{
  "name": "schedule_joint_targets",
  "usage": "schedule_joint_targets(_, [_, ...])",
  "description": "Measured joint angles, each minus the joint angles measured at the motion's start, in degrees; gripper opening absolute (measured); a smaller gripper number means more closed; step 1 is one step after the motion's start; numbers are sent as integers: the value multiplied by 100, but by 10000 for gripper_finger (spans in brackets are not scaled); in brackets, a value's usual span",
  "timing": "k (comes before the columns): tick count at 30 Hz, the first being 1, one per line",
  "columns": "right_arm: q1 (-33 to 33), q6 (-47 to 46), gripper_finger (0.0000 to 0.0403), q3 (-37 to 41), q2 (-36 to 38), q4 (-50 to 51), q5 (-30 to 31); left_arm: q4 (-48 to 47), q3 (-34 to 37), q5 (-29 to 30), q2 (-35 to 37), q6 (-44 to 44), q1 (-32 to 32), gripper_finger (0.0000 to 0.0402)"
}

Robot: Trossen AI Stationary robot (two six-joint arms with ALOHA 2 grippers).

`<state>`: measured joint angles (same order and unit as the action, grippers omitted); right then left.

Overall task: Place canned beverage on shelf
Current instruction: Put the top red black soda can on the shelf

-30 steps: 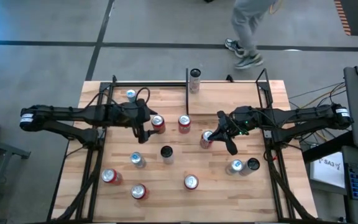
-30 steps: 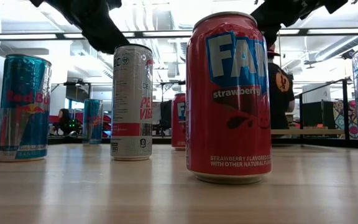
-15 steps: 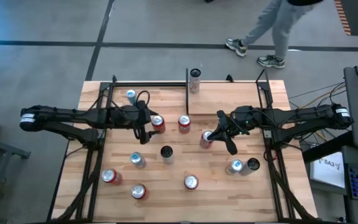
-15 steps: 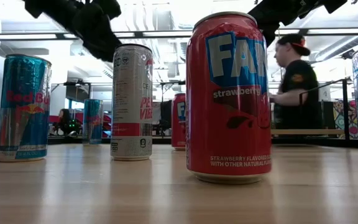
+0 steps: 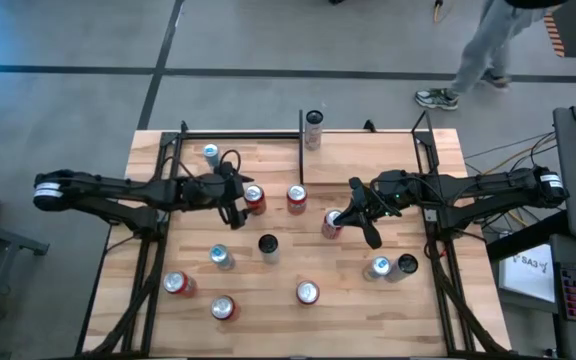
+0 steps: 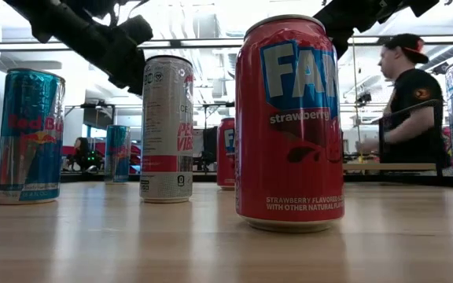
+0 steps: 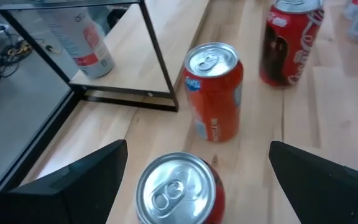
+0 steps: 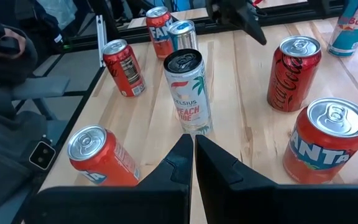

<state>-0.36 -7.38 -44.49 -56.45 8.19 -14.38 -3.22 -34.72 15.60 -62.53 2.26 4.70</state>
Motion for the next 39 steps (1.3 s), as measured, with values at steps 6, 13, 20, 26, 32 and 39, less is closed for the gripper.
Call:
schedule_joint_targets(6, [0,-4,9,0,-1,-18,145,125,19,15,-161,0,30,378])
schedule_joint_targets(13, [0,-5,9,0,-2,-18,150,246,28,15,-522,0,32,378])
schedule_joint_targets(20, [0,-7,9,0,-2,-21,150,339,-7,217,-907,-1,39,378])
schedule_joint_targets(26, [-1,-7,9,0,-2,-18,152,364,-7,271,-1038,-37,41,378])
schedule_joint_targets(32, [0,-9,9,0,-2,-20,152,343,42,343,-1040,-132,41,378])
schedule_joint_targets(39, [-1,-8,9,0,-2,-18,152,350,43,357,-1029,-195,41,349])
